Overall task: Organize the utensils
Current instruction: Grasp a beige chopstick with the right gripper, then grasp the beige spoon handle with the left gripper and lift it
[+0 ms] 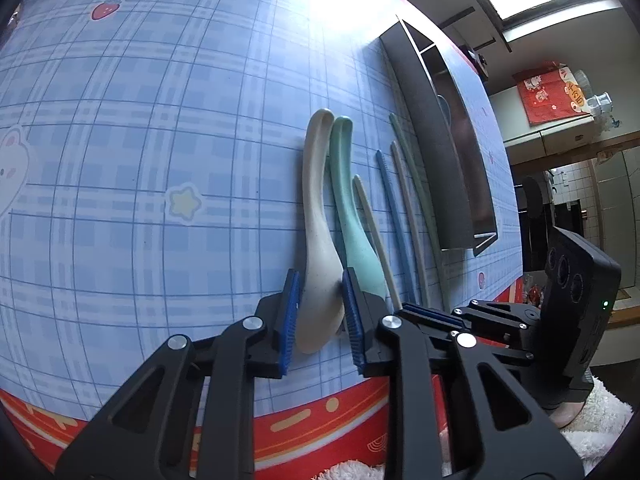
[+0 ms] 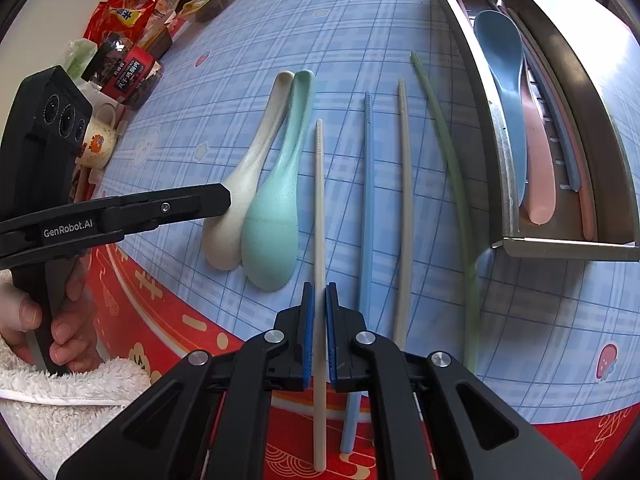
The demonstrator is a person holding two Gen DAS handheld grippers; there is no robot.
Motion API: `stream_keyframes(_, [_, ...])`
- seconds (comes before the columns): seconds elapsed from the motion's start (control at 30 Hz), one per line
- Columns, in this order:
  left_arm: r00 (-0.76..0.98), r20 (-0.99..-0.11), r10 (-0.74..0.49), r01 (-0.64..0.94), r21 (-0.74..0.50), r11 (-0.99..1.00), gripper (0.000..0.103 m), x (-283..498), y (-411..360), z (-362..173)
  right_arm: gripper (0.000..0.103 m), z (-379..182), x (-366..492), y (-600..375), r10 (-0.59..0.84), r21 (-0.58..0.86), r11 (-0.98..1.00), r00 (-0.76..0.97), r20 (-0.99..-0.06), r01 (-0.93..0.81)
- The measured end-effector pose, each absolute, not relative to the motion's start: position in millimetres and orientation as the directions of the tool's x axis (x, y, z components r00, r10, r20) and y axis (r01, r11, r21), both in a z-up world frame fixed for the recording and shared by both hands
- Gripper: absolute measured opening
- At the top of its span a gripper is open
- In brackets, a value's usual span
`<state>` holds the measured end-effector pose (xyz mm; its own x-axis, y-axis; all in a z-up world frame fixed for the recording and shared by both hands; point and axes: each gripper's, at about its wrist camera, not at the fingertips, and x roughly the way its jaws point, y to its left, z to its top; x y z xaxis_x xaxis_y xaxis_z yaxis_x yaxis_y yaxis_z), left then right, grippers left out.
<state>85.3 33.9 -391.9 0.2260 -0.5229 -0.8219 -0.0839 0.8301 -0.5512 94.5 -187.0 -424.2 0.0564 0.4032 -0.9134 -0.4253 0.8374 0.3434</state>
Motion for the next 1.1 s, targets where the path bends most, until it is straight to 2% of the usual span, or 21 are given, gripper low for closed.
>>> stream_keyframes(0.1, [0.22,-0.815,-0.536,-0.064,-0.561,0.826,0.019,85.0,28.9,-388.7,0.006,-424.2,95.2,-187.0,0.405,0.346,0.837,0.054,-0.913,-0.425])
stream_keyframes(0.33, [0.207,-0.819,-0.534,-0.021,-0.55,0.835,0.018,89.6,15.5,-384.2,0.006,-423.8,95.1,-186.8,0.407,0.348,0.835,0.053,-0.912,-0.425])
stream_keyframes(0.57, [0.195,-0.863,-0.466,0.062,-0.463,0.884,0.016,96.7,-6.4,-380.4,0.006,-423.8,95.9,-187.2,0.41,0.353,0.833,0.049,-0.911,-0.426])
stream_keyframes(0.73, [0.202,-0.872,-0.447,0.067,-0.443,0.894,0.016,97.0,-8.3,-381.7,0.005,-423.7,95.7,-186.4,0.407,0.347,0.833,0.051,-0.912,-0.43])
stream_keyframes(0.83, [0.23,-0.902,-0.366,0.076,-0.358,0.931,0.011,96.0,-10.8,-379.5,0.005,-423.2,94.7,-183.5,0.397,0.333,0.832,0.057,-0.916,-0.444])
stream_keyframes(1.1, [0.319,-0.878,-0.356,0.002,-0.375,0.927,0.011,82.5,15.1,-362.5,0.006,-423.7,92.4,-180.8,0.407,0.338,0.831,0.067,-0.911,-0.442])
